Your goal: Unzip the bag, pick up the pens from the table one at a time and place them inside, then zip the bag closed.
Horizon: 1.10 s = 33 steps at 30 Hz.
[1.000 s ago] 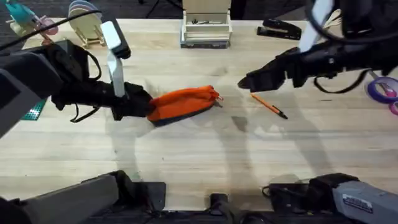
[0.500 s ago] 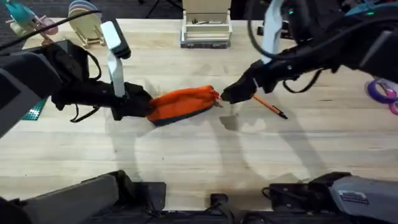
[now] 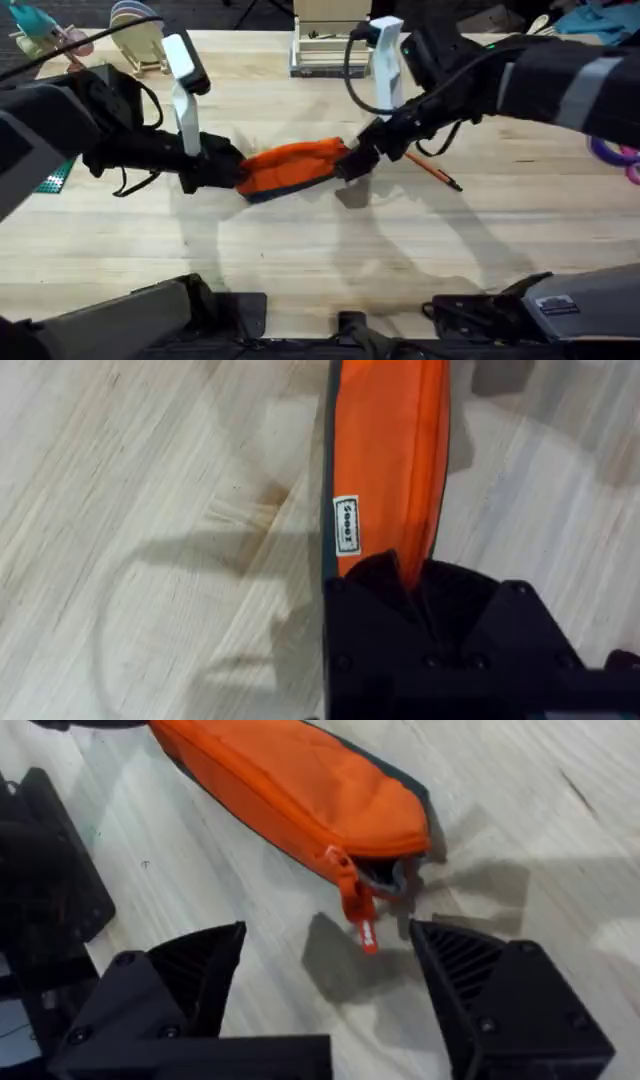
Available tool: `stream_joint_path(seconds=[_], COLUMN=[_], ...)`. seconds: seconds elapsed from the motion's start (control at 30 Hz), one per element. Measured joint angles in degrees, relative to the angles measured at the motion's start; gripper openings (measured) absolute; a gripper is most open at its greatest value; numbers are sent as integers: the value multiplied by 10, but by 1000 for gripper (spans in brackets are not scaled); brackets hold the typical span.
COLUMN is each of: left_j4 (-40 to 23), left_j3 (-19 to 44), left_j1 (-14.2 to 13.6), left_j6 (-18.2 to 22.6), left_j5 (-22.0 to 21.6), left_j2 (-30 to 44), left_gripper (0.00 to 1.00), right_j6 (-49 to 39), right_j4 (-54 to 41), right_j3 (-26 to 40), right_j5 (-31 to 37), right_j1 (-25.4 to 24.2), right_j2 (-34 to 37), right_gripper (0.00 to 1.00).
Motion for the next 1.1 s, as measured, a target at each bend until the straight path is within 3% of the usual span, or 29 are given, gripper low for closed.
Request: stream_joint_path(seconds=[0.13, 0.23, 0.53, 1.1], left_j4=[0, 0, 0, 0], left_j3=[0, 0, 0, 0], left_j1=[0, 0, 0, 0], left_j6=[0, 0, 0, 0], left_j5=[0, 0, 0, 0], left_j2=[0, 0, 0, 0], left_gripper=[42, 42, 43, 43], right_j6=[0, 0, 3, 4], right_j4=[17, 19, 19, 34], right_j3=[0, 0, 0, 0], right_j5=[1, 1, 1, 2], right_j1=[9, 10, 10, 10], right_j2=[13, 15, 15, -2], right_gripper=[941, 816, 61, 34])
